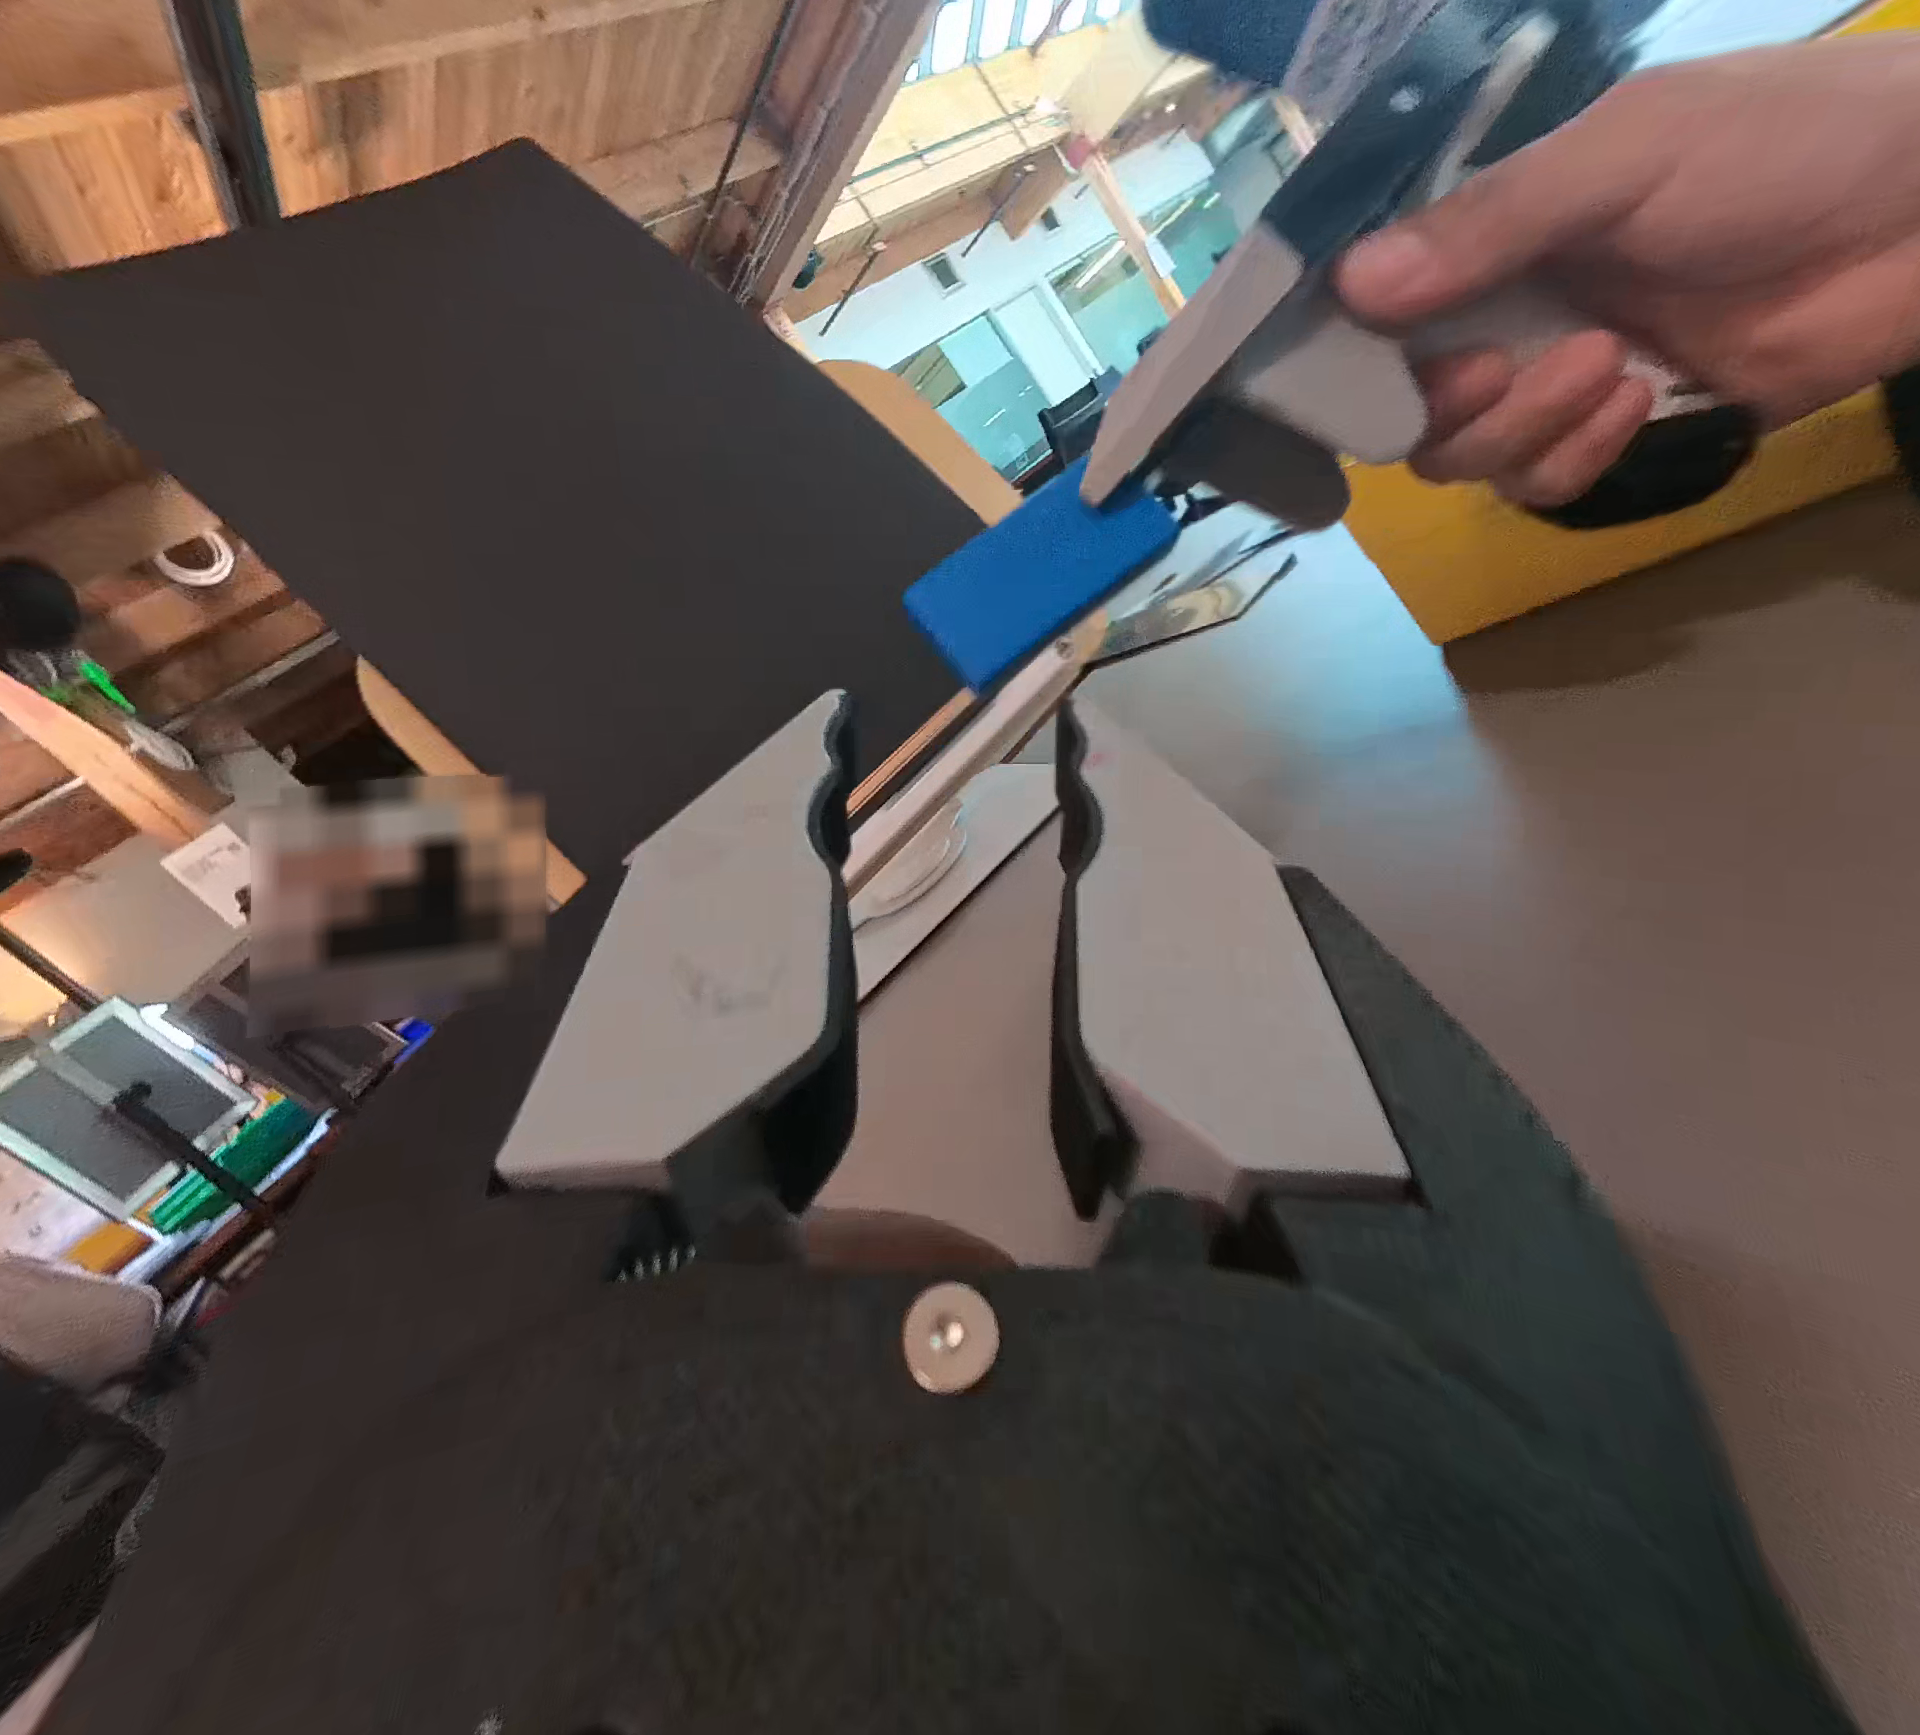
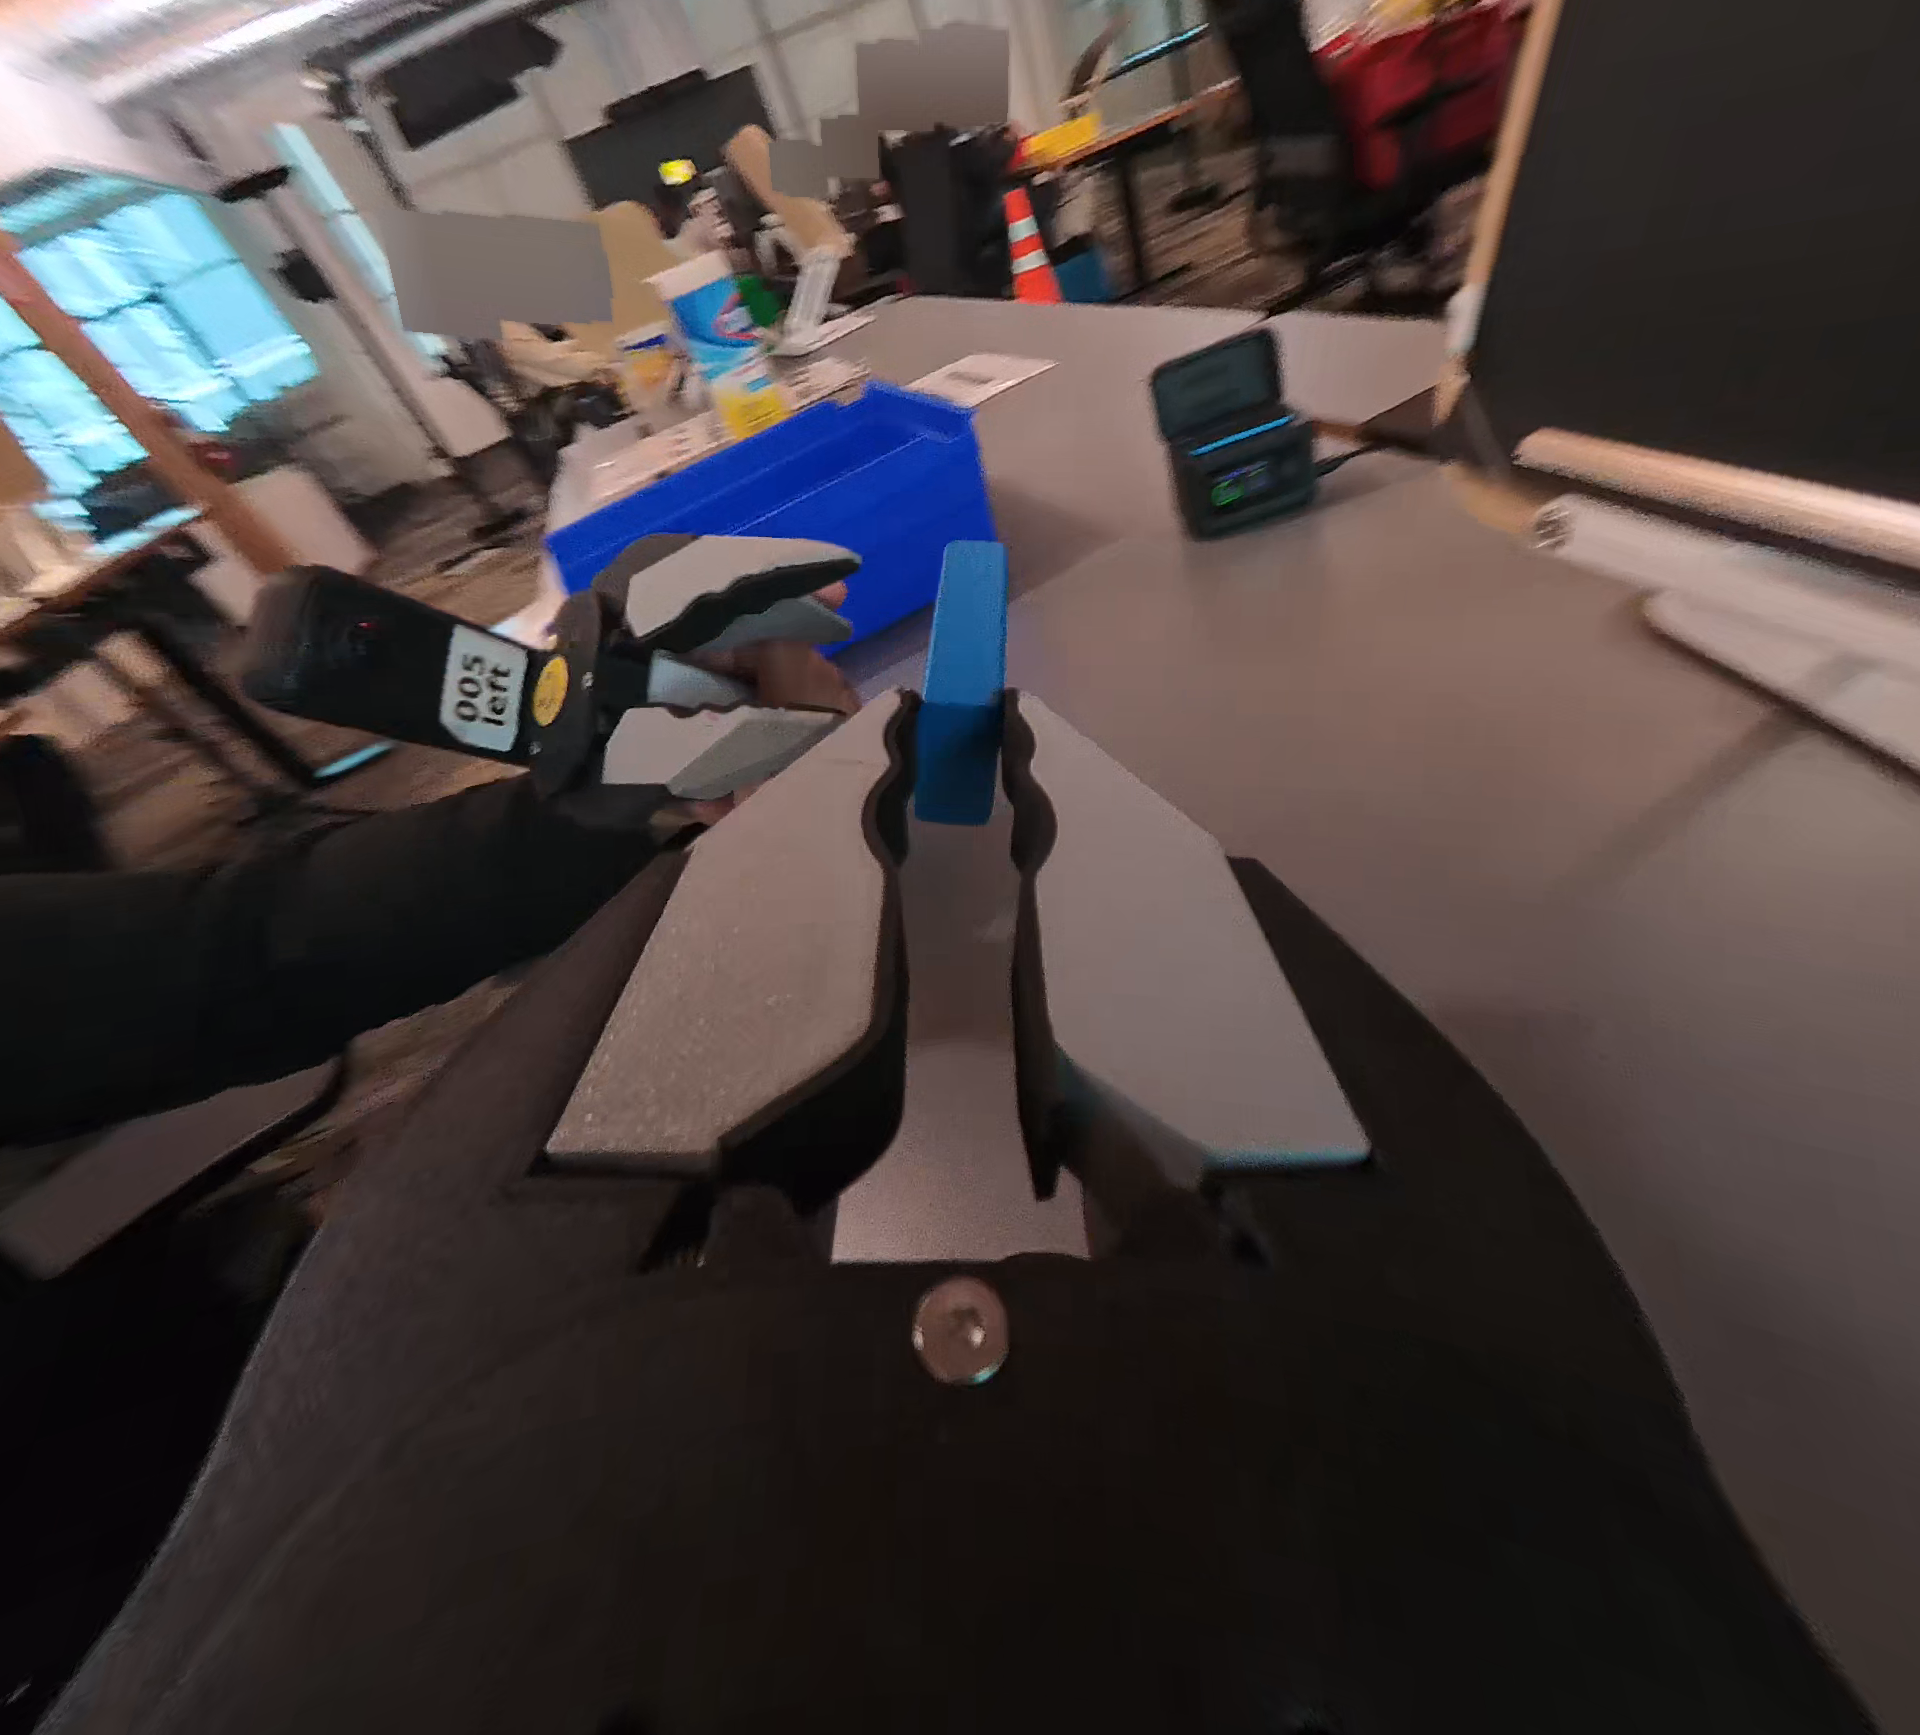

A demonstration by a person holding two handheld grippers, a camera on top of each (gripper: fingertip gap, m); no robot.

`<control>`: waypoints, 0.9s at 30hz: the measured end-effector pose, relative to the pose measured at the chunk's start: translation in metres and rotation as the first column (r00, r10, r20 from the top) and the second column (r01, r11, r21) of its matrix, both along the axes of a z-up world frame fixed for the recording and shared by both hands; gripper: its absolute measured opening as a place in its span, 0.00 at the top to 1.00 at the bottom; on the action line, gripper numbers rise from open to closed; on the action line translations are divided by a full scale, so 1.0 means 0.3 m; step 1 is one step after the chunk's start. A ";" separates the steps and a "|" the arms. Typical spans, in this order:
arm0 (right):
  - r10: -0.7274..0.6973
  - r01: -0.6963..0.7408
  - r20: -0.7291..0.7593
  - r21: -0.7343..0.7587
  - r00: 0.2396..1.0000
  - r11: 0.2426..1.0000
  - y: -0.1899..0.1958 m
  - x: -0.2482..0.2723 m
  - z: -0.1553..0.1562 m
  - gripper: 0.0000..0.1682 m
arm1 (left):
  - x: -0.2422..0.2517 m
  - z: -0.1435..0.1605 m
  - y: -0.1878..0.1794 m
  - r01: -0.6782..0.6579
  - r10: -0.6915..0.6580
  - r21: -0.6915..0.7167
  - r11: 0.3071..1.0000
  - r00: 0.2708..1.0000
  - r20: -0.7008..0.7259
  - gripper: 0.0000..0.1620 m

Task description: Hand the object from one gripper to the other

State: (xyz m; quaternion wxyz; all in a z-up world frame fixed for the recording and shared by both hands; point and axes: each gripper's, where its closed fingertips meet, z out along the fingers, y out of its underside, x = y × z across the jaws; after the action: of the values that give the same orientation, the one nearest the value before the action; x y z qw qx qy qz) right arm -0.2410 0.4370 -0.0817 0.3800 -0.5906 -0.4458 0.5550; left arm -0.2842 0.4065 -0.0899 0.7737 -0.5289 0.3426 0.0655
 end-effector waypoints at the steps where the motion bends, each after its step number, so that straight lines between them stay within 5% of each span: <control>1: -0.054 0.054 -0.002 0.030 0.999 0.998 0.006 0.024 0.027 0.93 | -0.011 0.001 0.006 -0.010 0.010 -0.004 1.000 1.000 0.014 0.80; 7: -0.276 0.287 -0.087 0.175 0.957 0.942 -0.053 0.301 0.350 0.93 | -0.054 -0.060 0.071 -0.090 0.100 -0.144 0.985 0.993 0.067 0.85; 11: -0.531 0.500 0.041 0.286 0.846 0.818 0.080 0.554 0.409 0.93 | -0.090 -0.113 0.113 -0.083 0.145 -0.309 0.948 0.972 0.184 0.85; 13: -0.627 0.570 0.167 0.290 0.761 0.769 0.189 0.688 0.344 0.93 | -0.117 -0.125 0.126 -0.101 0.179 -0.345 0.933 0.962 0.204 0.85; 16: -0.677 0.613 0.447 0.304 0.584 0.729 0.336 0.858 0.103 0.93 | -0.149 -0.123 0.133 -0.120 0.213 -0.362 0.924 0.950 0.230 0.85; 20: -0.675 0.597 0.671 0.416 0.307 0.686 0.422 1.016 -0.102 0.76 | -0.155 -0.124 0.132 -0.102 0.210 -0.376 0.921 0.943 0.258 0.85; 23: -0.735 0.579 0.580 0.482 0.352 0.657 0.397 0.943 0.012 0.76 | -0.155 -0.143 0.137 -0.123 0.228 -0.398 0.909 0.946 0.231 0.85; 27: -0.663 0.497 0.436 0.442 0.608 0.747 0.246 0.651 0.156 0.68 | -0.142 -0.174 0.145 -0.127 0.236 -0.433 0.893 0.949 0.208 0.85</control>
State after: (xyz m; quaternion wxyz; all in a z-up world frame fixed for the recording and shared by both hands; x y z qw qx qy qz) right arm -0.0456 0.5109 -0.0349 0.4678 -0.7814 -0.3923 0.1293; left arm -0.3268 0.4500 -0.1422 0.6720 -0.7145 0.1948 -0.0046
